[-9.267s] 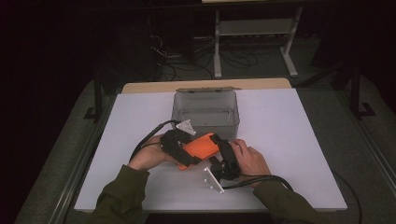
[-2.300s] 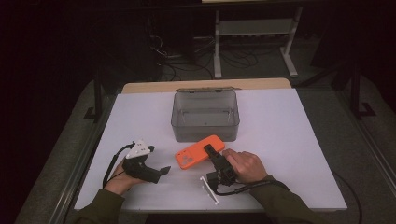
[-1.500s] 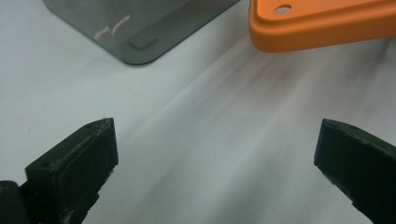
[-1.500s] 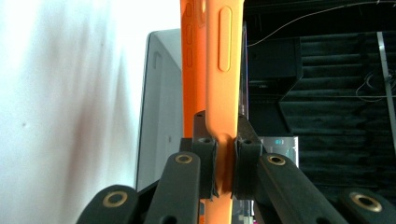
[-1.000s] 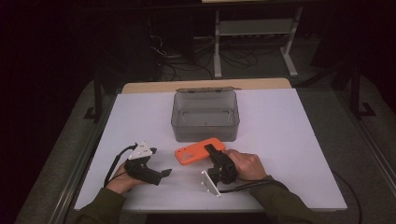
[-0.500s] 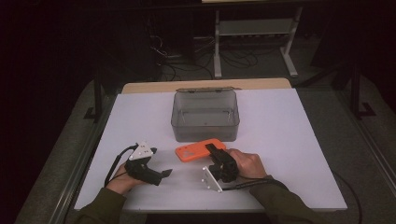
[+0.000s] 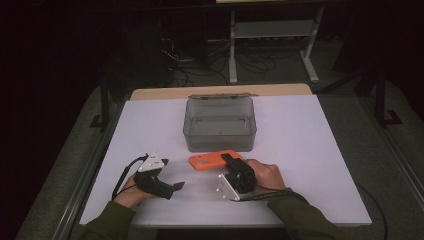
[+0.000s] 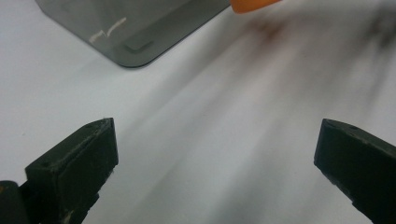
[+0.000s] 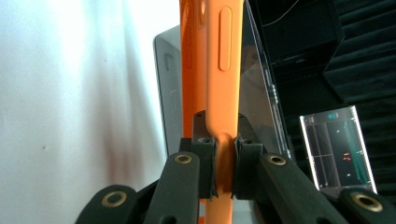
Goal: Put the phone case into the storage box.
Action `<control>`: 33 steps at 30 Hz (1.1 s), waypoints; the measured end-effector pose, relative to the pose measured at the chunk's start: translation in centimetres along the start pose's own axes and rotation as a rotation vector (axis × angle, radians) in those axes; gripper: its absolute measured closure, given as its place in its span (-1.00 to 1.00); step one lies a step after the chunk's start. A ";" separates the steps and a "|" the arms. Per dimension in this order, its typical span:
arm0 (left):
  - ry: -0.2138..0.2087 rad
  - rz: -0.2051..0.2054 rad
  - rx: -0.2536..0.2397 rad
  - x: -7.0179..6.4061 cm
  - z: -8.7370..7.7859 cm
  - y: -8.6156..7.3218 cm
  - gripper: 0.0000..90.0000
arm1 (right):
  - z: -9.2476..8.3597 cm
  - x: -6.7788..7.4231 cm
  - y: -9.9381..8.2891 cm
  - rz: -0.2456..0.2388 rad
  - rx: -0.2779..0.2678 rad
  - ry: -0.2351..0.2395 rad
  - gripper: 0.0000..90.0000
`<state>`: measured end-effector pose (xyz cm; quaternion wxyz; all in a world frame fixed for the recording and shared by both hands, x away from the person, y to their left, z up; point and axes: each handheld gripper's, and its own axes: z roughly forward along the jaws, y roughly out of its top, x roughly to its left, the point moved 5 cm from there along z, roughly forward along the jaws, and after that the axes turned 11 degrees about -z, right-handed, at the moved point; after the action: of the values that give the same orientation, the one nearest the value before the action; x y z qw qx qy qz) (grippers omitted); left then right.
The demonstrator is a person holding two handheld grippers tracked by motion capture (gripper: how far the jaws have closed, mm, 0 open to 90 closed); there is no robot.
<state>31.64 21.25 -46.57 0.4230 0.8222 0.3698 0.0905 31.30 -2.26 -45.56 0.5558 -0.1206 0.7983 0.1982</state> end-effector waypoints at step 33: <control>-0.004 0.004 0.007 0.0 0.0 -0.1 -1.00 | 0.4 -0.9 -1.0 0.207 0.002 0.107 0.81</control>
<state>31.60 21.23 -46.65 0.4206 0.8247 0.3676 0.0883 32.35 -3.03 -44.98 0.4893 -0.0474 0.8351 0.2468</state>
